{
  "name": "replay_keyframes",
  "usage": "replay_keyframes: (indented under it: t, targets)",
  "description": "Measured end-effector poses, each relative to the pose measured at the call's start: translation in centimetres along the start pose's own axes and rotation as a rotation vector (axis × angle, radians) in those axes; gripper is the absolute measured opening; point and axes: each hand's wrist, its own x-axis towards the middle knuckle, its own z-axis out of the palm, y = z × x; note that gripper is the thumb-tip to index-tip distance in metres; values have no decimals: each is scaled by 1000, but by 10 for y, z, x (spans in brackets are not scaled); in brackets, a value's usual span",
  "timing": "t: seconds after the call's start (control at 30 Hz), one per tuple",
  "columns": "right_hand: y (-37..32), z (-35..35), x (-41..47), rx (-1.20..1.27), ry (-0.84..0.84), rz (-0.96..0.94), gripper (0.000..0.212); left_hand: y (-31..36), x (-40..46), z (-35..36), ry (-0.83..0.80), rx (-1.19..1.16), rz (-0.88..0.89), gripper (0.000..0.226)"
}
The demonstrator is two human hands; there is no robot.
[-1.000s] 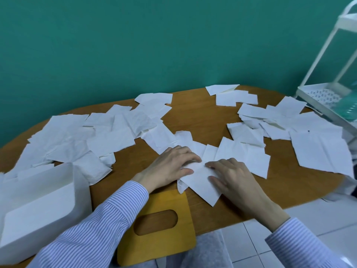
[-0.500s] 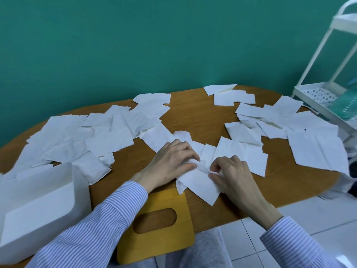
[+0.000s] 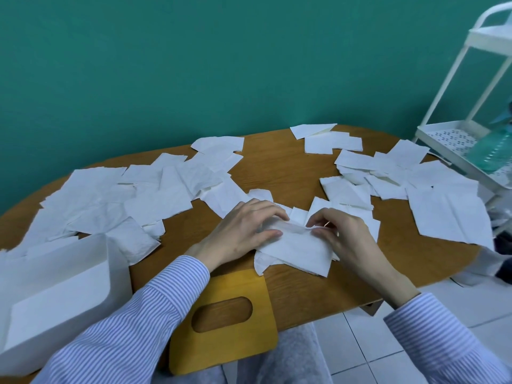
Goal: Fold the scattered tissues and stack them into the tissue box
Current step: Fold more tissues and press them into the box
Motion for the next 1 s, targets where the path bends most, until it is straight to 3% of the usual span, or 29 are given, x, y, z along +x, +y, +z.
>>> replay_keyframes:
  t: [0.1, 0.23, 0.33, 0.73, 1.0]
  targets:
    - [-2, -5, 2, 21, -25, -20, 20, 4, 5, -2, -24, -35, 3, 42]
    - [-9, -18, 8, 79, -13, -50, 19, 10, 12, -14, 87, -146, 4, 18]
    - [-18, -27, 15, 144, 9, -68, 18, 14, 11, -28, 133, -211, -22, 14]
    - [-57, -47, 48, 108, 125, -204, 20, 35, 6, -73, 425, -136, -13, 19]
    - [-95, -41, 52, 244, 82, -317, 17, 40, -44, -110, 447, -139, -91, 23]
